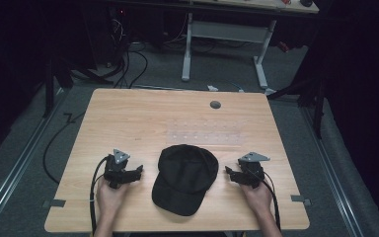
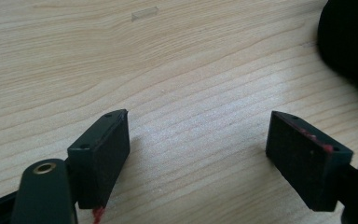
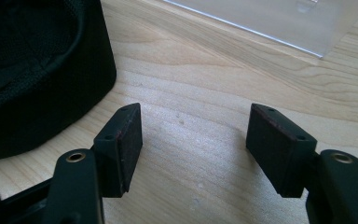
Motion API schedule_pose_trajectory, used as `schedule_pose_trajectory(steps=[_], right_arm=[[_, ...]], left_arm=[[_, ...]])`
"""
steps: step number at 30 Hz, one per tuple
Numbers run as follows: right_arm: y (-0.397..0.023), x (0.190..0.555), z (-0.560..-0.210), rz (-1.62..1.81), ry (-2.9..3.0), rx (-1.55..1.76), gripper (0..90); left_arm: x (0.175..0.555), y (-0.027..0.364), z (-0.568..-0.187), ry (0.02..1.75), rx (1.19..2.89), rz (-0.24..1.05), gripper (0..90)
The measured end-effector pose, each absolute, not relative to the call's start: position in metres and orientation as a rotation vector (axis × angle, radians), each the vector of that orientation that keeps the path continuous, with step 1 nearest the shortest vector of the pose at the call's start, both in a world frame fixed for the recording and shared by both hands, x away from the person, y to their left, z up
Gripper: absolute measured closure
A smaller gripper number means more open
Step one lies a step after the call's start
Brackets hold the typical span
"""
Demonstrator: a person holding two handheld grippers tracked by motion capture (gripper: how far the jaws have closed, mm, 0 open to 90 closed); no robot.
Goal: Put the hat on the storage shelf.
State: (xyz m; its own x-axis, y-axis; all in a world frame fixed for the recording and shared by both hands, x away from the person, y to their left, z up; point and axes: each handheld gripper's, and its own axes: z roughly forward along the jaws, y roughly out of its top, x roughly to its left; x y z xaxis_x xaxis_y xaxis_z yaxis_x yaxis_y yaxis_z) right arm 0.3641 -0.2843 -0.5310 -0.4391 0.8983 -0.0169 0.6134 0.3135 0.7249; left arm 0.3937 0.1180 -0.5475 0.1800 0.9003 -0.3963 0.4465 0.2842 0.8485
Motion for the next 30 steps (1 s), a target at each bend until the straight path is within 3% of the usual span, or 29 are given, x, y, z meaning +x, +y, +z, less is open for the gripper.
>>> schedule_pose_trajectory(steps=[30], right_arm=[[-0.2829,0.3624,-0.5311,0.905,2.152,1.36,33.7]], left_arm=[[0.3933,0.1175,-0.5475,1.443,1.335,0.517,21.4]])
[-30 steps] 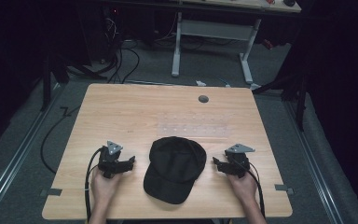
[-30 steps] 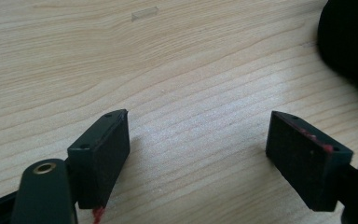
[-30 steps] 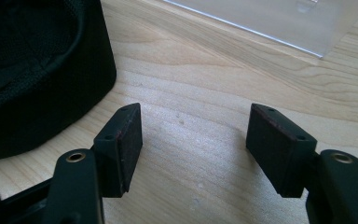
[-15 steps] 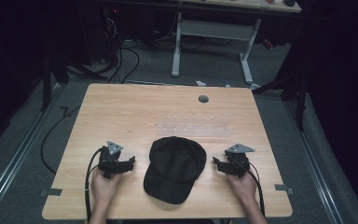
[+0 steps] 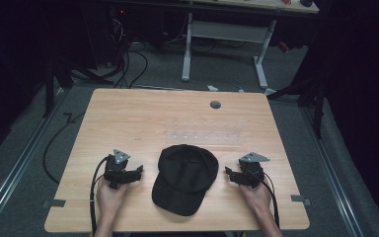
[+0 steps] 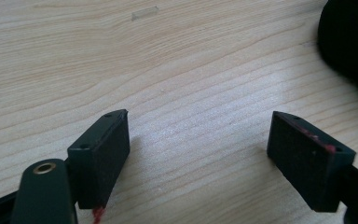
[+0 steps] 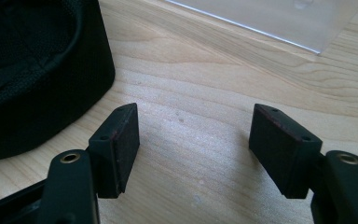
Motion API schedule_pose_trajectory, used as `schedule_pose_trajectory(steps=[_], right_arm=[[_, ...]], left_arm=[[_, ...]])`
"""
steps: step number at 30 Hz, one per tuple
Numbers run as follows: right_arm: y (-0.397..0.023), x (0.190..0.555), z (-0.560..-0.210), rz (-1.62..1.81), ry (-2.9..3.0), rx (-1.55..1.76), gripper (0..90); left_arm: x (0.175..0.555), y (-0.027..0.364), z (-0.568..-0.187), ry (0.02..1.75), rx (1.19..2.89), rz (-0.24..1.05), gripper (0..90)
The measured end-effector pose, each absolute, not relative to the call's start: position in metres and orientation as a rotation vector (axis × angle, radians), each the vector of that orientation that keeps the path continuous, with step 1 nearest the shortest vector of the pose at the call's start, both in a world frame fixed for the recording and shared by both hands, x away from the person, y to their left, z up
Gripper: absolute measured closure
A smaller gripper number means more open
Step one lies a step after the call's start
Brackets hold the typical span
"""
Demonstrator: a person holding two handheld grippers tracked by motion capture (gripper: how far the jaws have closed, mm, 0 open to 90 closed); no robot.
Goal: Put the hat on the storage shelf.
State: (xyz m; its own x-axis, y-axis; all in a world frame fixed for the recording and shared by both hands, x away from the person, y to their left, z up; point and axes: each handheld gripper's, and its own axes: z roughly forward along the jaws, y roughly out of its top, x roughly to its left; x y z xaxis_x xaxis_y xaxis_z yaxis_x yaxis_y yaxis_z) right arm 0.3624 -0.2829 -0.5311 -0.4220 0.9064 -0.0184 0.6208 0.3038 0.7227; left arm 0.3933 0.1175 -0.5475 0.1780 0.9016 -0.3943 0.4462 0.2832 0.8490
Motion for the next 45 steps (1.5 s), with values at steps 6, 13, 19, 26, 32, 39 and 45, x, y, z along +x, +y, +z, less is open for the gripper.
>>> schedule_pose_trajectory(steps=[6,13,19,26,32,39,45], right_arm=[[-0.283,0.362,-0.531,0.905,2.142,1.371,34.8],[-0.285,0.361,-0.529,0.922,2.139,1.414,37.4],[-0.287,0.356,-0.523,0.983,2.144,1.417,36.3],[-0.289,0.346,-0.516,1.028,2.148,1.402,35.3],[-0.286,0.335,-0.509,1.044,2.157,1.375,36.0],[-0.279,0.324,-0.498,1.142,2.152,1.311,44.2],[-0.27,0.325,-0.493,1.158,2.198,1.282,47.6]], left_arm=[[0.393,0.118,-0.548,1.443,1.334,0.517,21.4],[0.393,0.118,-0.548,1.443,1.334,0.517,21.4],[0.393,0.118,-0.548,1.443,1.334,0.517,21.4],[0.393,0.118,-0.548,1.443,1.335,0.517,21.4],[0.393,0.118,-0.547,1.443,1.334,0.515,21.6],[0.393,0.118,-0.547,1.443,1.334,0.515,21.6],[0.393,0.118,-0.547,1.443,1.333,0.514,21.8]])
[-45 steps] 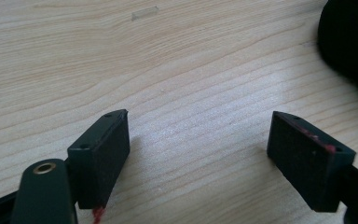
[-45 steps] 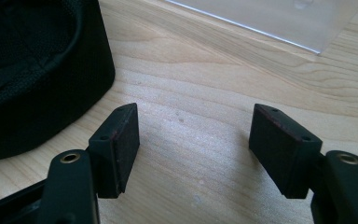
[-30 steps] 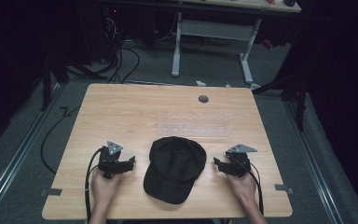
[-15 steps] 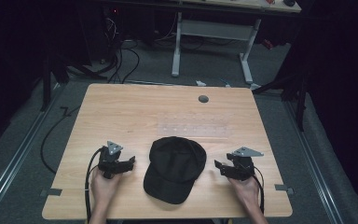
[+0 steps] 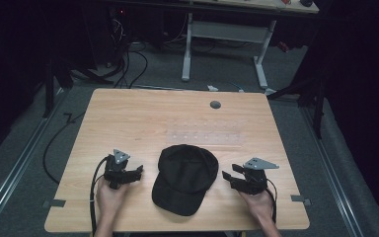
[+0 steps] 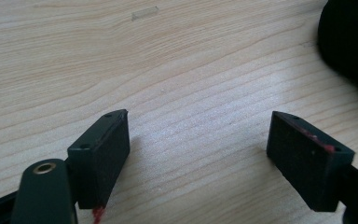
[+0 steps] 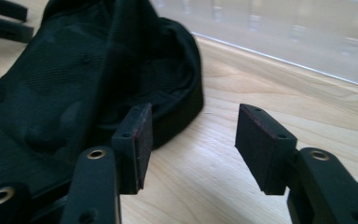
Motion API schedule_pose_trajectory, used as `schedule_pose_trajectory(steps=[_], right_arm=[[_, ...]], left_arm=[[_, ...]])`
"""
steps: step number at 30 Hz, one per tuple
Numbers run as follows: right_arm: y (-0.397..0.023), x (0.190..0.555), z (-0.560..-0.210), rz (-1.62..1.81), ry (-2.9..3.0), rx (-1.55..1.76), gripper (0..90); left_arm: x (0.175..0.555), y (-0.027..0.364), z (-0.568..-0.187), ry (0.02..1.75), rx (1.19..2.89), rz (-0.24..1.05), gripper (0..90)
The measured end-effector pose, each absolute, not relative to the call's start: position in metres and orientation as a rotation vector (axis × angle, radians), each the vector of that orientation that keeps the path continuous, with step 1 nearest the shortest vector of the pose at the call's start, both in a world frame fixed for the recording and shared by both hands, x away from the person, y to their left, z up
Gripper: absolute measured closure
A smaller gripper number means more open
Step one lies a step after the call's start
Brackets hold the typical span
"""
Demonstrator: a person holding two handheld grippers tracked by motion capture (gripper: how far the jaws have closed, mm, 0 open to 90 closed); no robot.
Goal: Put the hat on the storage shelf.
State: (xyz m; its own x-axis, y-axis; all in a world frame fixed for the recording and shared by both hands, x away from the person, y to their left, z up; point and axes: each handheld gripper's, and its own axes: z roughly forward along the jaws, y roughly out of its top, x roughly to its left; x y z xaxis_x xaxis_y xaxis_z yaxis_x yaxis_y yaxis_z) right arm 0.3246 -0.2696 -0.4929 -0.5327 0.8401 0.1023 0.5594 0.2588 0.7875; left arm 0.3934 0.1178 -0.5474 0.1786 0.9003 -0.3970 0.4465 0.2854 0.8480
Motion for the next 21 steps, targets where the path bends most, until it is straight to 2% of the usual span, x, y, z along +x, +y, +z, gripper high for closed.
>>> schedule_pose_trajectory(steps=[21], right_arm=[[-0.231,0.337,-0.477,1.22,2.302,1.175,51.4]], left_arm=[[0.393,0.118,-0.547,1.444,1.331,0.515,22.1]])
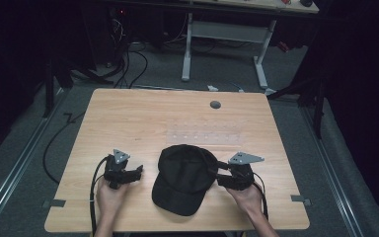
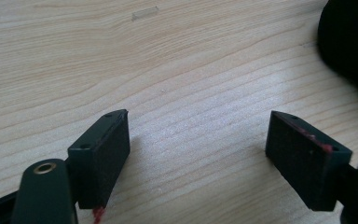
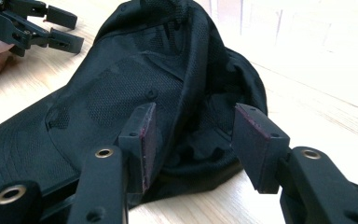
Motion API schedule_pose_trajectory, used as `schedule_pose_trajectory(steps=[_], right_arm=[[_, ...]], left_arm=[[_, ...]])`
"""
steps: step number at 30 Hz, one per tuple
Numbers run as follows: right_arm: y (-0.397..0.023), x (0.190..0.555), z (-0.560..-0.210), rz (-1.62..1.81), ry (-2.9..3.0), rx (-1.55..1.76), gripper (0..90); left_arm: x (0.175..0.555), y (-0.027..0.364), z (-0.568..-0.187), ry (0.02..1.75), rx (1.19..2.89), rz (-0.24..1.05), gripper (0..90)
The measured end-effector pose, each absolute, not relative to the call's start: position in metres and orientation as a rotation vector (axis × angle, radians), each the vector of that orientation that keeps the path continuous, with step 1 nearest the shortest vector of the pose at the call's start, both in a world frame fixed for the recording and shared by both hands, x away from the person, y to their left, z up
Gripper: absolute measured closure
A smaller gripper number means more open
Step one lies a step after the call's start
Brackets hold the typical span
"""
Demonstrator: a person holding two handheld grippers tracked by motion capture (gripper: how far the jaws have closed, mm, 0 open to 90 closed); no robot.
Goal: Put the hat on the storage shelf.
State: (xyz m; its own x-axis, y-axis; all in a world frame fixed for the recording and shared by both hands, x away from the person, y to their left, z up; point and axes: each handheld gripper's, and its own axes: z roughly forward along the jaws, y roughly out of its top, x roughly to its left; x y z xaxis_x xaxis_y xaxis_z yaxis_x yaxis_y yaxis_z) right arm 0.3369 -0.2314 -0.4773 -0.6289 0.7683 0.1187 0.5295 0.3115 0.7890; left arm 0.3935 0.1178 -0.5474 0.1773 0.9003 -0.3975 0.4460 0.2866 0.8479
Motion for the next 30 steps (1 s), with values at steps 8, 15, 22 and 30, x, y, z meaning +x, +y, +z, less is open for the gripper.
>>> schedule_pose_trajectory(steps=[8,15,22,30], right_arm=[[-0.221,0.346,-0.48,1.191,2.322,1.198,57.5],[-0.214,0.351,-0.482,1.175,2.339,1.199,57.5],[-0.21,0.356,-0.487,1.151,2.343,1.223,63.2],[-0.208,0.358,-0.493,1.128,2.372,1.208,67.2]], left_arm=[[0.393,0.118,-0.547,1.444,1.331,0.515,22.2],[0.393,0.118,-0.547,1.444,1.332,0.514,22.2],[0.393,0.118,-0.547,1.443,1.333,0.516,21.9],[0.393,0.117,-0.548,1.442,1.335,0.518,21.7]])
